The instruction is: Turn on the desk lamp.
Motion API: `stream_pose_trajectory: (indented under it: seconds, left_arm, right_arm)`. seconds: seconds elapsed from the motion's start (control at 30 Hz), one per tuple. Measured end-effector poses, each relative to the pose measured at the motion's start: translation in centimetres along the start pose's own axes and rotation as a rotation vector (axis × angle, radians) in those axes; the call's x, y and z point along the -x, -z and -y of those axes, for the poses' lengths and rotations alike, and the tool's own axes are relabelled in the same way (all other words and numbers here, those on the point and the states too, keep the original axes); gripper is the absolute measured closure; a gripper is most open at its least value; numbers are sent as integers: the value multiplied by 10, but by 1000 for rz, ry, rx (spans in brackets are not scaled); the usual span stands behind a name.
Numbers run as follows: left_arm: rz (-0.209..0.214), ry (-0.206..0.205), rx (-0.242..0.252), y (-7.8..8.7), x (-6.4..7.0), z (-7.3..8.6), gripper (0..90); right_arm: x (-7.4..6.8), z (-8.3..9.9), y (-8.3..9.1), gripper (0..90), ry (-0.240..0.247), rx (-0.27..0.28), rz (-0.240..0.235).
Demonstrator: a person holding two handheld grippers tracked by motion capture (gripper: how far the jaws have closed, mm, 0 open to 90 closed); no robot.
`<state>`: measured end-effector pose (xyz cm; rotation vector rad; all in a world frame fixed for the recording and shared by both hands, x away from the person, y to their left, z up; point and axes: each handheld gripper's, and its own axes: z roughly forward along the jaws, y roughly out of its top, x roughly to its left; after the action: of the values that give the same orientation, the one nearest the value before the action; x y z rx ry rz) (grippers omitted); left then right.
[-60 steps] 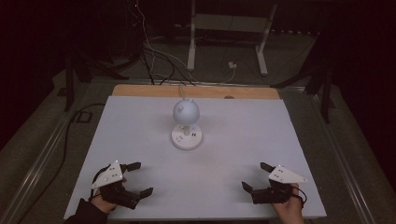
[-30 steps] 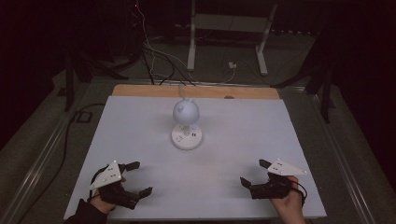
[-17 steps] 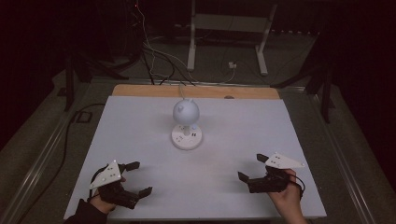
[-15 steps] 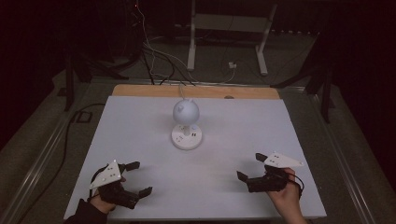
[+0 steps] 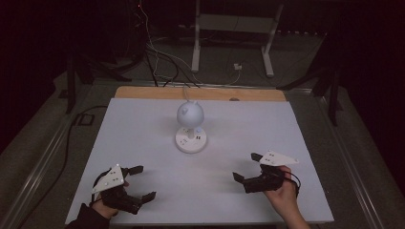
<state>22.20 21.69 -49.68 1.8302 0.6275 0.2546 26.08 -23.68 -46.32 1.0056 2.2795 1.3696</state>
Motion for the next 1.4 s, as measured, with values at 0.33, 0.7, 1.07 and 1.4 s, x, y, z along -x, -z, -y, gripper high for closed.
stream_pose_trajectory:
  seconds: [0.33, 0.7, 1.07, 1.4]
  left_arm:
    - [3, -2, 1, 0, 1, 0, 2]
    - [10, -6, 2, 0, 2, -1, 2]
    - [11, -7, 1, 1, 2, -1, 2]
    - [11, -9, -1, 1, 2, -1, 2]
  right_arm:
    - [-10, -11, -19, 1, 31, -16, -41]
    - [-22, -24, -40, 10, 62, -24, -81]
    - [-31, -37, -61, 9, 92, -27, -112]
    - [-38, -47, -82, 0, 89, -37, -151]
